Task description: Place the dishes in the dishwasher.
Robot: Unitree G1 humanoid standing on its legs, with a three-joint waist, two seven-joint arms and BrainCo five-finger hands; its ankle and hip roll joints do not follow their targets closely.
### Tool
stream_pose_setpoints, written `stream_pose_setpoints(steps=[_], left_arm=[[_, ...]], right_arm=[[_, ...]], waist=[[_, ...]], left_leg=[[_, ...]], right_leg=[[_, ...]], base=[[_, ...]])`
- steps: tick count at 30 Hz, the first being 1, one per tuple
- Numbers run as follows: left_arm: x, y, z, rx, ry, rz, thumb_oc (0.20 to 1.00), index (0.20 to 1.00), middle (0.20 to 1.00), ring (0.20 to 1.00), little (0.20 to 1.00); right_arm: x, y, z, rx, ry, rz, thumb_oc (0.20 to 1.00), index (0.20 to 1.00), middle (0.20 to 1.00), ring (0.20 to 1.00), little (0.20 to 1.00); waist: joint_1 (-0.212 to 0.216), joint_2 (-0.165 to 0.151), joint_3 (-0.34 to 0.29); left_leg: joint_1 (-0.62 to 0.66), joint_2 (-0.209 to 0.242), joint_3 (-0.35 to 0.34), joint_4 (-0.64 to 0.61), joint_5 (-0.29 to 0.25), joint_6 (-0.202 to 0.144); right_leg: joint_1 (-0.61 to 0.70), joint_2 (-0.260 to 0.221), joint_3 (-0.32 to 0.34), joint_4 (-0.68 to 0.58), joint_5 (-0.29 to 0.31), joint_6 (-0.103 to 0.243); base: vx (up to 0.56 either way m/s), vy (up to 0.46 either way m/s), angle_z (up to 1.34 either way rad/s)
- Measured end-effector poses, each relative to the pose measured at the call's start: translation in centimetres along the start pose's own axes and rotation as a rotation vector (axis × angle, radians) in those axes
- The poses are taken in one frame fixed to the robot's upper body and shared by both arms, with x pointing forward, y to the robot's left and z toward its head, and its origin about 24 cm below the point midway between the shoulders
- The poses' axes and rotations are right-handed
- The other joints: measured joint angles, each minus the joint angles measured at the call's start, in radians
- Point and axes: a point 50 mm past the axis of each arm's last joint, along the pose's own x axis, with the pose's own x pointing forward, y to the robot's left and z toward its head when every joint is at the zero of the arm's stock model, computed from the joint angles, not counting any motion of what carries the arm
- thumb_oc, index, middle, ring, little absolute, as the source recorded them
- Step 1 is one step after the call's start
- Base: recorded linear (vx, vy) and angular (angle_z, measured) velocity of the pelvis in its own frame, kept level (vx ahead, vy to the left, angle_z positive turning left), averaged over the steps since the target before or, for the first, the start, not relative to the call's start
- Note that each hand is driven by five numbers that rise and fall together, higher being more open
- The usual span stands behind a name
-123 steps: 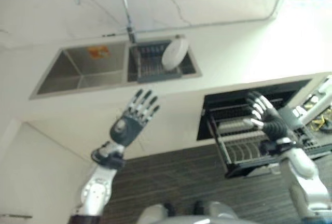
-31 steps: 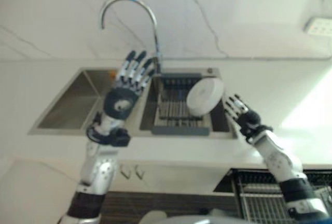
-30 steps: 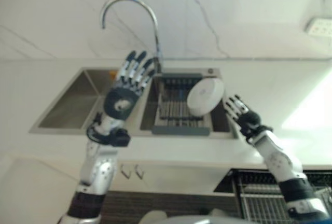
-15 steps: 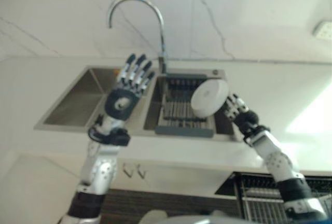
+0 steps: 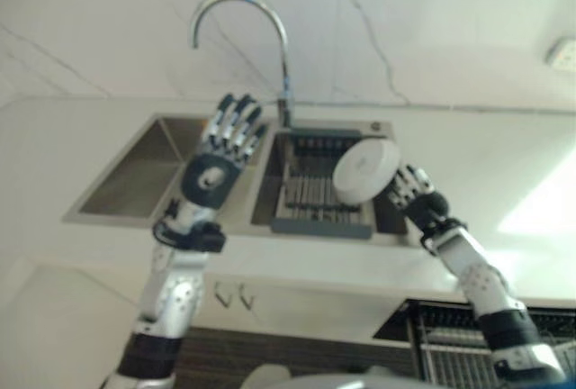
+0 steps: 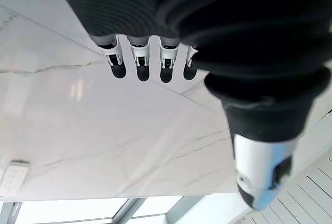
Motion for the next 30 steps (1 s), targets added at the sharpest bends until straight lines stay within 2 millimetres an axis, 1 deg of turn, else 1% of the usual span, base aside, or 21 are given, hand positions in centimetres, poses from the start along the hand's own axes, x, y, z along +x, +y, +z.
stream_pose_setpoints(steps=[4,7,13,17,21,25,30], left_arm=[[0.0,0.0,0.0,0.0,0.002,0.003,1.0,1.0,1.0,1.0,1.0],[0.0,0.1,0.0,-0.001,0.009,0.009,1.0,1.0,1.0,1.0,1.0],[0.0,0.2,0.0,0.005,0.028,0.016,1.0,1.0,1.0,1.0,1.0],[0.0,0.2,-0.1,0.004,0.03,0.024,1.0,1.0,1.0,1.0,1.0],[0.0,0.4,0.0,0.013,0.035,0.025,1.0,1.0,1.0,1.0,1.0],[0.0,0.4,0.0,0.013,0.036,0.025,1.0,1.0,1.0,1.0,1.0],[0.0,0.4,0.0,0.014,0.036,0.039,1.0,1.0,1.0,1.0,1.0]], right_arm=[[0.1,0.0,0.0,0.003,0.0,-0.008,1.0,1.0,1.0,1.0,1.0],[0.5,-0.3,0.1,0.024,0.004,-0.027,1.0,1.0,1.0,1.0,1.0],[0.8,-0.4,0.2,0.043,0.007,-0.046,1.0,1.0,1.0,1.0,1.0],[1.2,-1.4,-0.1,0.053,0.034,-0.092,1.0,1.0,1.0,1.0,1.0],[1.2,-1.4,-0.1,0.053,0.04,-0.091,1.0,1.0,1.0,1.0,1.0],[1.7,-1.4,0.1,0.054,0.04,-0.099,1.0,1.0,1.0,1.0,1.0],[1.9,-1.3,0.2,0.05,0.05,-0.097,1.0,1.0,1.0,1.0,1.0]], waist=[[0.0,0.0,0.0],[0.002,-0.001,0.001],[0.017,-0.002,0.001],[0.016,-0.006,0.003],[0.028,-0.016,0.01],[0.033,-0.014,0.011],[0.033,-0.014,0.013]], left_leg=[[0.0,0.0,0.0,0.0,0.0,0.0],[0.0,0.0,-0.002,0.001,0.0,0.0],[-0.001,0.0,-0.006,0.001,0.0,0.0],[-0.003,0.001,0.003,0.001,0.0,0.0],[-0.003,0.0,0.002,0.001,0.0,0.0],[-0.003,0.0,0.001,0.0,0.001,0.0],[-0.002,0.0,-0.001,-0.001,0.001,0.0]], right_leg=[[0.001,0.0,-0.001,0.0,0.0,0.0],[0.003,-0.001,-0.005,0.0,0.0,0.0],[0.008,-0.004,-0.014,-0.003,0.0,0.0],[0.019,-0.017,-0.034,-0.004,-0.003,0.005],[0.022,-0.02,-0.038,-0.004,-0.006,0.009],[0.023,-0.02,-0.042,-0.005,-0.008,0.01],[0.026,-0.02,-0.045,-0.006,-0.009,0.01]], base=[[0.0,0.0,0.0],[-0.01,-0.007,0.03],[-0.01,0.004,0.04],[-0.02,0.013,0.16],[-0.02,0.009,0.07],[0.0,0.0,0.0],[0.0,0.0,0.0]])
